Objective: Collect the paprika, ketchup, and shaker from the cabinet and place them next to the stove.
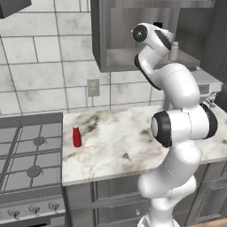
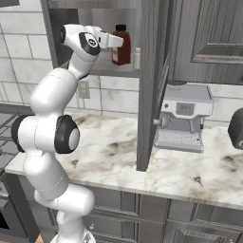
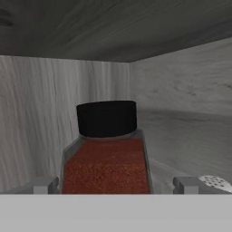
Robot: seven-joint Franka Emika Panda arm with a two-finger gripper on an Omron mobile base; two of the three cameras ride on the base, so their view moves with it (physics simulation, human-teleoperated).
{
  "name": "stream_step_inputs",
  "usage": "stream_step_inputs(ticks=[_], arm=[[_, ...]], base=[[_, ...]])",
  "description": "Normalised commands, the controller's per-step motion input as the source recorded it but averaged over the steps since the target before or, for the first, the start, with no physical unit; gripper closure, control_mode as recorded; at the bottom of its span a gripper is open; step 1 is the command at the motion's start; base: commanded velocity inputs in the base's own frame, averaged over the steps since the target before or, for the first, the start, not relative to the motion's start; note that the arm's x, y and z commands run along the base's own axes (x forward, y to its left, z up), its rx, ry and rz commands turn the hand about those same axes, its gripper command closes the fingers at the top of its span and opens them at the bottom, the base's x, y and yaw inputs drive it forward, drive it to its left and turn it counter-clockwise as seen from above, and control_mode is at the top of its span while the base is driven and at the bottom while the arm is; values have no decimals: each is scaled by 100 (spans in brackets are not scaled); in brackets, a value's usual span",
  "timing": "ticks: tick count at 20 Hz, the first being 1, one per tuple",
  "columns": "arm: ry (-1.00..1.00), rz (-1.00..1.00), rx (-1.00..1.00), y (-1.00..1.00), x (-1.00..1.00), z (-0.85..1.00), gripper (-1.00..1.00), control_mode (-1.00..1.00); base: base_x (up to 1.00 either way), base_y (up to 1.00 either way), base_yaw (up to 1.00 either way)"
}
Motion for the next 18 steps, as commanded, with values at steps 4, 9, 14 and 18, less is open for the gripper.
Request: stream_step_inputs(ticks=[4, 9, 14, 18], arm=[[0, 0, 0, 0, -10, 0, -100, -100], [0, 0, 0, 0, 1, 0, -100, -100], [0, 0, 0, 2, 5, 0, -100, -100], [0, 0, 0, 4, 0, 0, -100, -100]], base=[[0, 0, 0], [0, 0, 0], [0, 0, 0], [0, 0, 0]])
